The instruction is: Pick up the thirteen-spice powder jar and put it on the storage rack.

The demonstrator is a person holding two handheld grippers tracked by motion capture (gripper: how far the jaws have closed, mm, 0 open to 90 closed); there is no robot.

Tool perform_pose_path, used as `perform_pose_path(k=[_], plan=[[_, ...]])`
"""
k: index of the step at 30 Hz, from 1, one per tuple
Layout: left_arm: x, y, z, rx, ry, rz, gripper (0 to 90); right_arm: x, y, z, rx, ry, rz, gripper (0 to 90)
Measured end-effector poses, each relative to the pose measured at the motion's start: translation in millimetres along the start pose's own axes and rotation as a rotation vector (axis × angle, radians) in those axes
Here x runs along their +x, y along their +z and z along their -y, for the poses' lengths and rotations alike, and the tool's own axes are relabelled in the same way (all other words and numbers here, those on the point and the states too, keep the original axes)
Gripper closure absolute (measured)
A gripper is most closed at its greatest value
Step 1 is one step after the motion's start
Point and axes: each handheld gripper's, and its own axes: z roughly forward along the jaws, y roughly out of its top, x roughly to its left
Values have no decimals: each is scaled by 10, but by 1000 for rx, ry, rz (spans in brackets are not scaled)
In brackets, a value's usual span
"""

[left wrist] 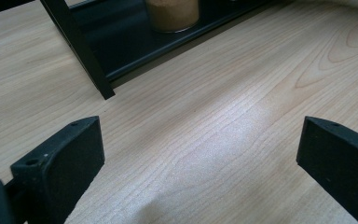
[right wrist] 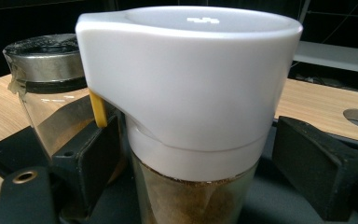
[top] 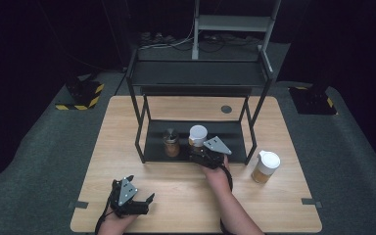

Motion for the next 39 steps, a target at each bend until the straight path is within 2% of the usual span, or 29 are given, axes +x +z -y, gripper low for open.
perform_pose_path(k=[2, 8, 26, 39], plan=[[0, 0, -1, 0, 0, 0, 11, -3, 1, -6, 6, 0, -2, 135], [5, 2, -2, 1, -2, 2, 11, -16, -26, -16, 10, 7, -10, 4], [-3, -1, -4, 4, 1, 2, 11, -15, -220, -39, 7, -2, -31, 0], [-9, 5, -17, 11, 13, 3, 11, -42, -444, 3, 4, -5, -31, 0]])
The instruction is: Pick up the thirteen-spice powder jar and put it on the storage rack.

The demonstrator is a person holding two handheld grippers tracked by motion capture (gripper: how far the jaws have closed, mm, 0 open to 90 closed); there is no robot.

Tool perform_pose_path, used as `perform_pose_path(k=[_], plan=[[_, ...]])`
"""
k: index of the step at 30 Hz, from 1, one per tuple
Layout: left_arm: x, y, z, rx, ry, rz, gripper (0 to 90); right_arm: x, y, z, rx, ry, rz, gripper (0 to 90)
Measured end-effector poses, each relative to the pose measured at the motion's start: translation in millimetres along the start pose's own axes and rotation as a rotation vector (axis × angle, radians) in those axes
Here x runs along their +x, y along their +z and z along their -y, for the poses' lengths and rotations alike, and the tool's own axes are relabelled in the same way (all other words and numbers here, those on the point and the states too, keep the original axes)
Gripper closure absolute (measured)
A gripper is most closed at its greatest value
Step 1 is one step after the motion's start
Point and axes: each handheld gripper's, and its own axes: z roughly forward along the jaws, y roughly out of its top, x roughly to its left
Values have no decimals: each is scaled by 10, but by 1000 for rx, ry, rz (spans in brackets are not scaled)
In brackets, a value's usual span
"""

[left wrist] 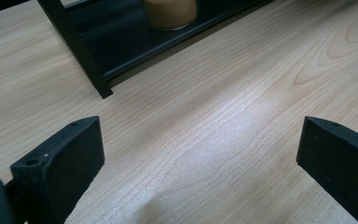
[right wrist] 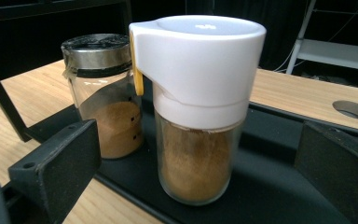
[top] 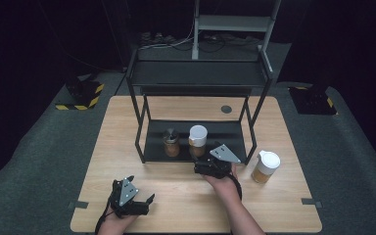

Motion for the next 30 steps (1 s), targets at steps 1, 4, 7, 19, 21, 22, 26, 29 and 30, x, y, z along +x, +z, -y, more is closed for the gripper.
perform_pose_path(k=[1, 4, 7, 19, 21, 22, 26, 29, 30], plan=[[0, 0, 0, 0, 0, 0, 11, 0, 0, 0, 0, 0, 0, 0], [-5, 3, -5, 3, 4, -1, 11, -8, -68, 13, -1, 1, 0, 0], [-7, 4, -7, 4, 6, 1, 11, -7, -122, 22, 4, -4, 1, 0], [-8, 5, -11, 6, 14, 3, 11, -19, -379, 101, -8, -8, 6, 0], [-8, 6, -12, 6, 14, 3, 11, -20, -434, 117, -9, -7, 8, 0], [-9, 7, -13, 7, 16, 3, 11, -21, -452, 122, -9, -8, 8, 0], [-15, 11, -20, 11, 25, 4, 11, -11, -572, 162, -4, -20, 20, 0], [-19, 12, -25, 13, 28, 3, 11, -9, -624, 183, -1, -26, 24, 0], [-23, 12, -26, 14, 30, 2, 11, -13, -675, 210, 1, -25, 27, 0]])
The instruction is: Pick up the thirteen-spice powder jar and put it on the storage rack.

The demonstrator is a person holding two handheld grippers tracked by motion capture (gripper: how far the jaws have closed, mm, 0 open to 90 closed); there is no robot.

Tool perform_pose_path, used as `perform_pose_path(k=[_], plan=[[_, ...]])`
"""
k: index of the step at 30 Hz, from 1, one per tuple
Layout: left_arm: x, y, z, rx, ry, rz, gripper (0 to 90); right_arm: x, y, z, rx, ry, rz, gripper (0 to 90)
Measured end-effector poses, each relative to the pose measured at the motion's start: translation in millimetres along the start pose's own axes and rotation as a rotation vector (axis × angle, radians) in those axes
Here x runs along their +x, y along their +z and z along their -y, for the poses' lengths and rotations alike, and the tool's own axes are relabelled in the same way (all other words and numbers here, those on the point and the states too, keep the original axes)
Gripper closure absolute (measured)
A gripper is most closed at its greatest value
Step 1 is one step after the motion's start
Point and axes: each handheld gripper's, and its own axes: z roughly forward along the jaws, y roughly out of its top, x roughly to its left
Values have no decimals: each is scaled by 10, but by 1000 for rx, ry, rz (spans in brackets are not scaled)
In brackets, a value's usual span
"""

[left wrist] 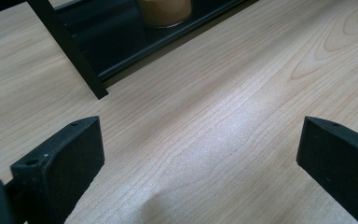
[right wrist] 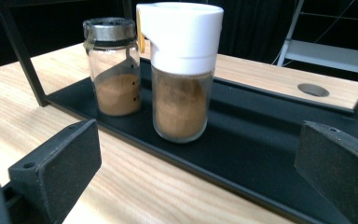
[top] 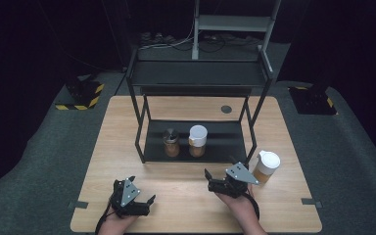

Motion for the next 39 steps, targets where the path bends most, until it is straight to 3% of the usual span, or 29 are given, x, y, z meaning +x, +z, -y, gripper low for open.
perform_pose_path(k=[18, 31, 39], plan=[[-24, 4, -6, 3, 19, -2, 11, 44, -295, 231, 60, -75, 34, 0], [-19, -1, 4, -2, 22, 2, 11, 96, -341, 279, 119, -131, 37, 0], [-23, 6, -9, 4, 30, 4, 11, 105, -362, 296, 112, -134, 34, 0]])
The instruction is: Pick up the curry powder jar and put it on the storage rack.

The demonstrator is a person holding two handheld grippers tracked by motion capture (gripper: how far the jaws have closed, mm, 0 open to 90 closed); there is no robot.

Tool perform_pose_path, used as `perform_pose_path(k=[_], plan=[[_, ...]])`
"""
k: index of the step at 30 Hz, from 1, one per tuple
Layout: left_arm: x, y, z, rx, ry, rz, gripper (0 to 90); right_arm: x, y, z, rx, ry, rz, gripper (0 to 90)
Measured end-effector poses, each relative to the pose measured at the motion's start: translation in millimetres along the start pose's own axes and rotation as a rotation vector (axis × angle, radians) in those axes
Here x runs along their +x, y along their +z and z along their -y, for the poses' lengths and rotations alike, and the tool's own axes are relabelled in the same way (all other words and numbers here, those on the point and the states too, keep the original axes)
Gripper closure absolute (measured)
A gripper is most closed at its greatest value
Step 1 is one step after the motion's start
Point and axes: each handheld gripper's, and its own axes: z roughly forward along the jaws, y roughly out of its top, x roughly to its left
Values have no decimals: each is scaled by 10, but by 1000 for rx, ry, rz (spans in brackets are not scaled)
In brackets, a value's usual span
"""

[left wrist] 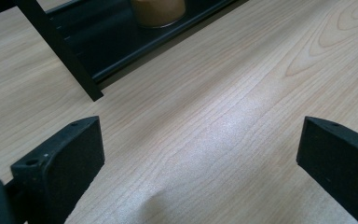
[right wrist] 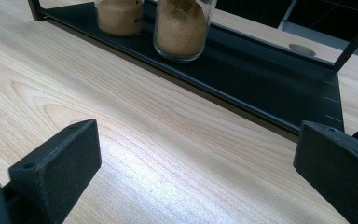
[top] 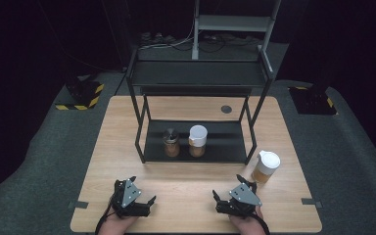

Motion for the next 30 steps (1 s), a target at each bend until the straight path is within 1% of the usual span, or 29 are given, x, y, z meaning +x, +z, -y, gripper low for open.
perform_pose_path(k=[1, 5, 6, 7, 10, 11, 14, 15, 18, 30], plan=[[-7, 4, -11, 6, 6, -1, 12, 8, -4, 6, -3, 4, 7, 0], [11, 13, -25, 13, 8, 9, 11, 1, -8, 15, -8, 10, 6, 0], [12, 12, -25, 13, 7, 9, 12, -3, -9, 20, -10, 12, 5, 0], [6, 8, -15, 8, 9, 8, 11, -27, -10, 26, -14, 12, -8, 0], [3, 10, -17, 9, 13, 9, 11, -50, -14, 33, -17, 19, -13, 0], [-5, 9, -16, 8, 14, 5, 11, -73, -16, 42, -20, 34, -18, 0], [-12, 10, -24, 12, 22, 4, 11, -103, -23, 56, -25, 46, -16, 0], [-11, 14, -29, 15, 23, 5, 11, -121, -33, 69, -29, 57, -17, 0], [-14, 15, -30, 16, 20, 3, 11, -131, -44, 71, -27, 48, -17, 0], [-8, 12, -26, 14, 20, 6, 11, -166, -169, 72, -45, 44, 5, 0]])
